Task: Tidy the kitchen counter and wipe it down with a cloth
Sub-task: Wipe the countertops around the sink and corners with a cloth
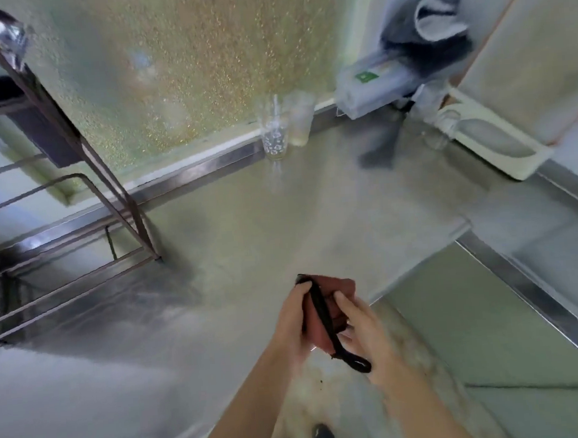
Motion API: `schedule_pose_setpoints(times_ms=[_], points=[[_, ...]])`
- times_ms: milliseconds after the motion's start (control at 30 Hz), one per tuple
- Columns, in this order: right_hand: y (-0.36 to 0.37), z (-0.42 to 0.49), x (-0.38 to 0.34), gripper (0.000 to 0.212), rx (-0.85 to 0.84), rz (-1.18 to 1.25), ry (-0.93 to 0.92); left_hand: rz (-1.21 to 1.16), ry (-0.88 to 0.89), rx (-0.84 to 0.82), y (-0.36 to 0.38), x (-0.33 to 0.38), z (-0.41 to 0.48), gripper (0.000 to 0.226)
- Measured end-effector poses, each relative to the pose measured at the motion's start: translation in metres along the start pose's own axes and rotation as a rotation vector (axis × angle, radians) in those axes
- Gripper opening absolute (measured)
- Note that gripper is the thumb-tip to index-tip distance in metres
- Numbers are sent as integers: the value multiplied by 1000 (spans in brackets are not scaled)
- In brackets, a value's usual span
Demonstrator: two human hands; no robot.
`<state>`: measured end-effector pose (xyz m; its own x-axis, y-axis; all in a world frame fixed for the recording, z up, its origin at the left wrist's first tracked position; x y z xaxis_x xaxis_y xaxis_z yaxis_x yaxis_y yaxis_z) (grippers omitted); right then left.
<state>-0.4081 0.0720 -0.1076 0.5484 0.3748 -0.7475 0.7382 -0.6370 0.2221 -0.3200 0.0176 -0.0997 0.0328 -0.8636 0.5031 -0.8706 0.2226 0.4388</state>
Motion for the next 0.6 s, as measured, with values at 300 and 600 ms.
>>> schedule_pose_setpoints(times_ms=[300,600], points=[[-120,-151,-78,28,498,396,-466,543,61,-395,133,-1,-53,40],[-254,-352,-2,12,908,754,-780,1202,5,-926,272,-177,-162,62]])
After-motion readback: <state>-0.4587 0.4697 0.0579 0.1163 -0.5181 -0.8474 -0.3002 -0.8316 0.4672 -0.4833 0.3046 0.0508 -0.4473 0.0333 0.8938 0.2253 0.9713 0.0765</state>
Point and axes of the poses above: each hand's wrist, its own z-axis towards the middle knuckle, its own y-axis out of the palm, x = y × z, the point moved 10 cm from there along z, towards the middle knuckle, and after that the axes turned 3 degrees about -y, right-handed, at the moved point
